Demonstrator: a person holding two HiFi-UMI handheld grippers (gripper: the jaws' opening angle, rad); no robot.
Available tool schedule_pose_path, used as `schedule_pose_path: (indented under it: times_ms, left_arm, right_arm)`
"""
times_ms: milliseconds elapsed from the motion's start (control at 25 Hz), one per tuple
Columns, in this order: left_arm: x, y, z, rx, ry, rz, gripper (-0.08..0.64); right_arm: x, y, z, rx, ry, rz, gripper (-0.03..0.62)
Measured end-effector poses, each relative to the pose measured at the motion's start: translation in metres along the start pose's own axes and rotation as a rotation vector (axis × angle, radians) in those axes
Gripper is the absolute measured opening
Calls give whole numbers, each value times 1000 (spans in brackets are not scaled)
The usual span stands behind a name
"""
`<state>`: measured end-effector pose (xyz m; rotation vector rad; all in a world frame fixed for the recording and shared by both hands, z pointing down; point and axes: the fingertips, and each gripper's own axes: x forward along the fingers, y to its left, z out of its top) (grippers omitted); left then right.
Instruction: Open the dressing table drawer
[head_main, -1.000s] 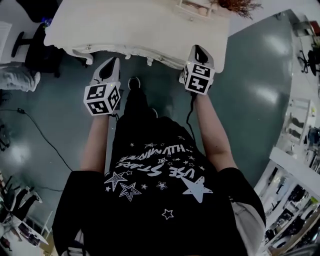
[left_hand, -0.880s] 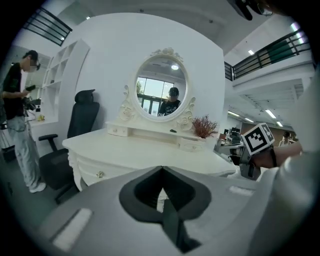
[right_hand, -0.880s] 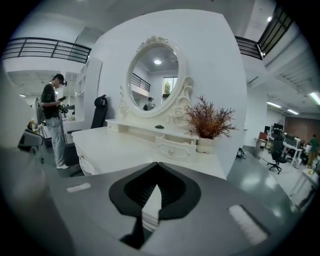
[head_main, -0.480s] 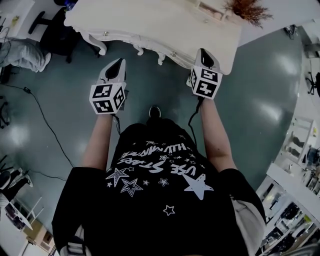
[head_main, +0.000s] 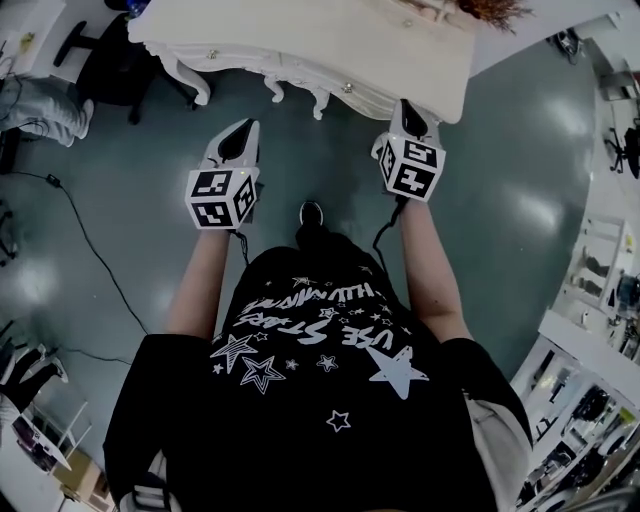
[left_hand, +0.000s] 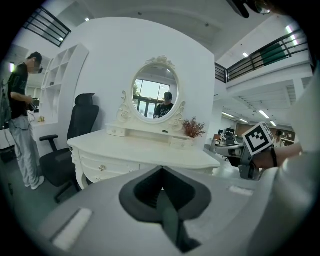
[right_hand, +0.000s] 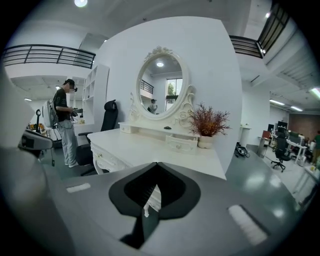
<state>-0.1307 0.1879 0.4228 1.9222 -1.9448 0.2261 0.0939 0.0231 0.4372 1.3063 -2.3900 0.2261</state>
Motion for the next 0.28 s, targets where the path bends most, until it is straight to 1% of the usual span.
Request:
schedule_pose_path:
  times_ms: [280]
  left_arm:
    - [-32, -5, 0, 10, -22, -18, 0]
  right_arm:
    - [-38, 8, -7, 25, -7, -25, 26]
